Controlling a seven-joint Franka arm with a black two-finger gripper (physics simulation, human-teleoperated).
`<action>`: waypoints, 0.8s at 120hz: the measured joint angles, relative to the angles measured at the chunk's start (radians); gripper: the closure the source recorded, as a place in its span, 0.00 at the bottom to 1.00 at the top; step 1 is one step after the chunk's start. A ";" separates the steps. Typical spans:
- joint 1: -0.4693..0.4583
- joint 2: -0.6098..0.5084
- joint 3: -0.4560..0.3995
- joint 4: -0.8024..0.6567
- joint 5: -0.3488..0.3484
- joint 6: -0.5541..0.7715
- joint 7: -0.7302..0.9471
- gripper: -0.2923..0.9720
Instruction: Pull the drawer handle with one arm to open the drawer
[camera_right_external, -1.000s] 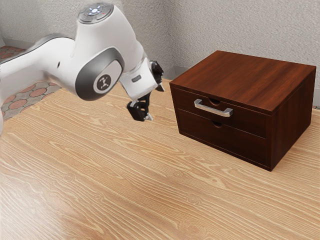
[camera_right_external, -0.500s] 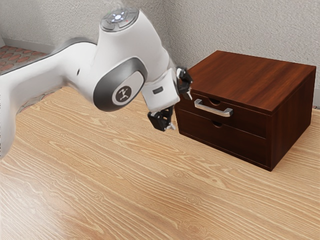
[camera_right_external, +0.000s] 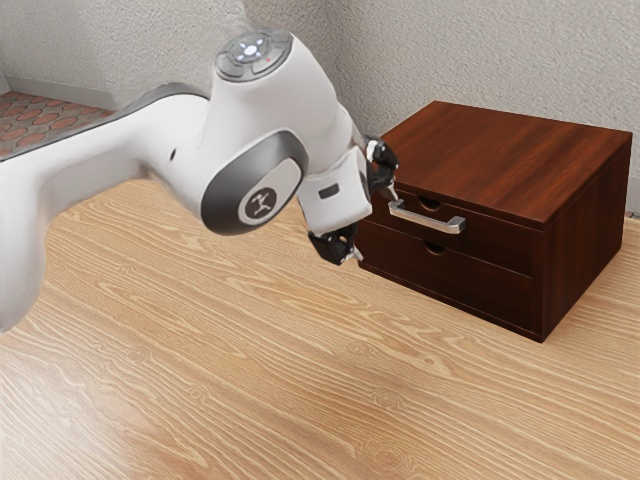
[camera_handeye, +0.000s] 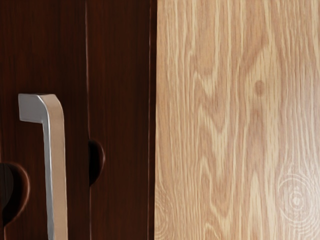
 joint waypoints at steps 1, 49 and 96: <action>0.000 0.002 0.000 0.000 0.000 0.001 0.000 0.23; -0.035 0.015 0.001 -0.002 0.001 0.021 -0.010 0.23; -0.027 0.034 0.006 -0.041 0.004 0.112 -0.015 0.23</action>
